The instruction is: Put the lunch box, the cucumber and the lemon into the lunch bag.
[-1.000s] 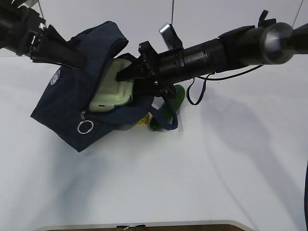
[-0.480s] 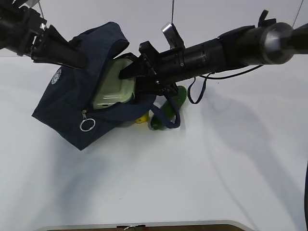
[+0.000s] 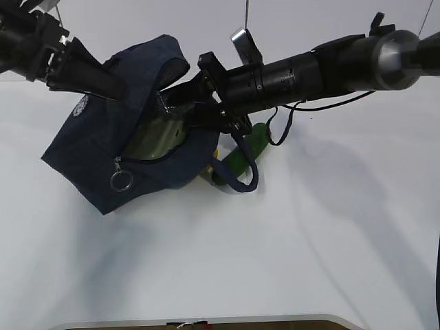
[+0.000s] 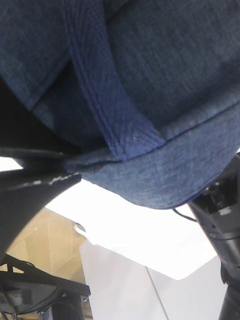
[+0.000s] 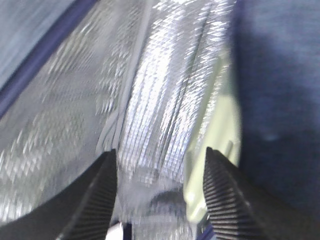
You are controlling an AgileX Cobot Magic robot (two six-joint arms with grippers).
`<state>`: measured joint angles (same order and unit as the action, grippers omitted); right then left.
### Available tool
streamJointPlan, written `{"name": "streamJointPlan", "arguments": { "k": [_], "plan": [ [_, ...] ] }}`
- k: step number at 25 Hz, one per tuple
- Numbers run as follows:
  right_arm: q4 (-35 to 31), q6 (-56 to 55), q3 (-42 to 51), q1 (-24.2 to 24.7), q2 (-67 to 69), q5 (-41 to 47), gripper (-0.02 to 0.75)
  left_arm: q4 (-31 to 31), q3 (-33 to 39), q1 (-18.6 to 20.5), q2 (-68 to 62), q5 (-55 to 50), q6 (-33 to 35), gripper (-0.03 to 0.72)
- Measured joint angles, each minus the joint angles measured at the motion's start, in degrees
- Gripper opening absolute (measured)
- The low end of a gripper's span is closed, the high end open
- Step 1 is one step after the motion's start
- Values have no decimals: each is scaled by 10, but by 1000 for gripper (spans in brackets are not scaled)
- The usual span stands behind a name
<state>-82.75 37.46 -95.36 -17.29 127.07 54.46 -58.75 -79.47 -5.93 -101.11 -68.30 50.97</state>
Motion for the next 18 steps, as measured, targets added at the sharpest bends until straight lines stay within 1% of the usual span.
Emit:
{"name": "streamJointPlan", "arguments": {
  "k": [5,9,12,16,18],
  "plan": [
    [-1,2,0,0,0,6,441,0,0,0,0,7,0,-9],
    [-4,50,0,2,0,33,441,0,0,0,0,7,0,-9],
    [3,60,0,6,-1,48,440,-1,0,0,0,5,0,-9],
    [52,62,0,7,-23,53,440,-11,0,0,0,2,-2,-9],
    [90,62,0,8,-43,55,440,-11,0,0,0,2,-4,-9]
  ]
}}
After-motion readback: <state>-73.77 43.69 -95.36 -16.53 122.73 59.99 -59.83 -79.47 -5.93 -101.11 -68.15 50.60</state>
